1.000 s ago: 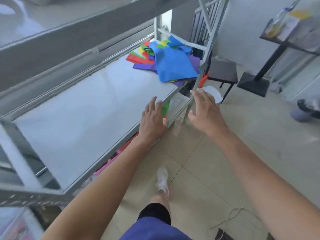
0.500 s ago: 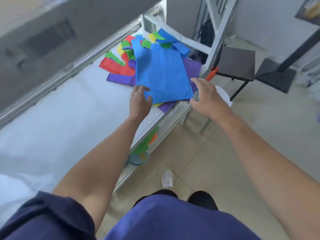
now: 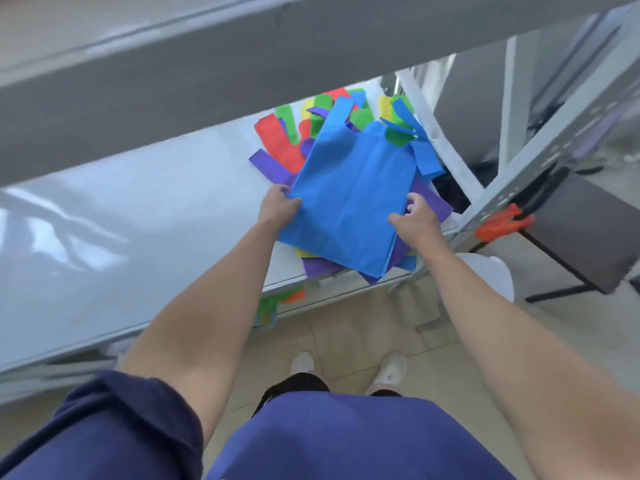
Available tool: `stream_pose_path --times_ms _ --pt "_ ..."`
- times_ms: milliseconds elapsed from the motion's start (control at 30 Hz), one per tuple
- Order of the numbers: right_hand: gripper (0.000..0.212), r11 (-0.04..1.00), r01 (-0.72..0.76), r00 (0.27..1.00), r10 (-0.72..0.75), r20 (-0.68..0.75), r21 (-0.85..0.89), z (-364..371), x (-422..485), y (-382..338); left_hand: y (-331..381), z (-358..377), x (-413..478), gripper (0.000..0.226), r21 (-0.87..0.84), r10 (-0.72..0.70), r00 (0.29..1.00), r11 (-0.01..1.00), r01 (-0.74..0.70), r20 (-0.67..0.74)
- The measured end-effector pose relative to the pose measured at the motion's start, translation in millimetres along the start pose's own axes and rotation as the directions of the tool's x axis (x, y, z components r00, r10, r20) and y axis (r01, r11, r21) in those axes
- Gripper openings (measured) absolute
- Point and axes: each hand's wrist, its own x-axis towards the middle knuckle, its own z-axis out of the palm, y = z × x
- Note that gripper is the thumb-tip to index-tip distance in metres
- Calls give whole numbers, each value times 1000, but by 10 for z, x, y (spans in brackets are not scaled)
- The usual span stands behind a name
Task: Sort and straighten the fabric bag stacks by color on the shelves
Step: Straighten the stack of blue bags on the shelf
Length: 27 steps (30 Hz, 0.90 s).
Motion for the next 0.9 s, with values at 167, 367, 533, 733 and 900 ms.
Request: stream_pose_path --times_ms 167,367,533,733,900 --pt "64 964 -146 984 120 130 221 -192 282 57 153 -75 -264 27 -211 -98 995 972 103 34" --pt "22 915 -206 944 92 317 347 -151 391 -16 227 -269 -1042 26 -676 -89 904 634 375 418" --pt "15 965 -99 936 7 353 243 9 301 16 -46 -291 -1459 29 -628 -138 840 604 491 524" --pt "37 992 -28 967 -3 254 119 90 86 152 -251 -80 -1377 34 -533 -237 941 778 333 241" --pt "33 990 -27 975 -5 224 138 324 -285 179 -709 -211 -1697 28 -603 -232 938 720 344 258"
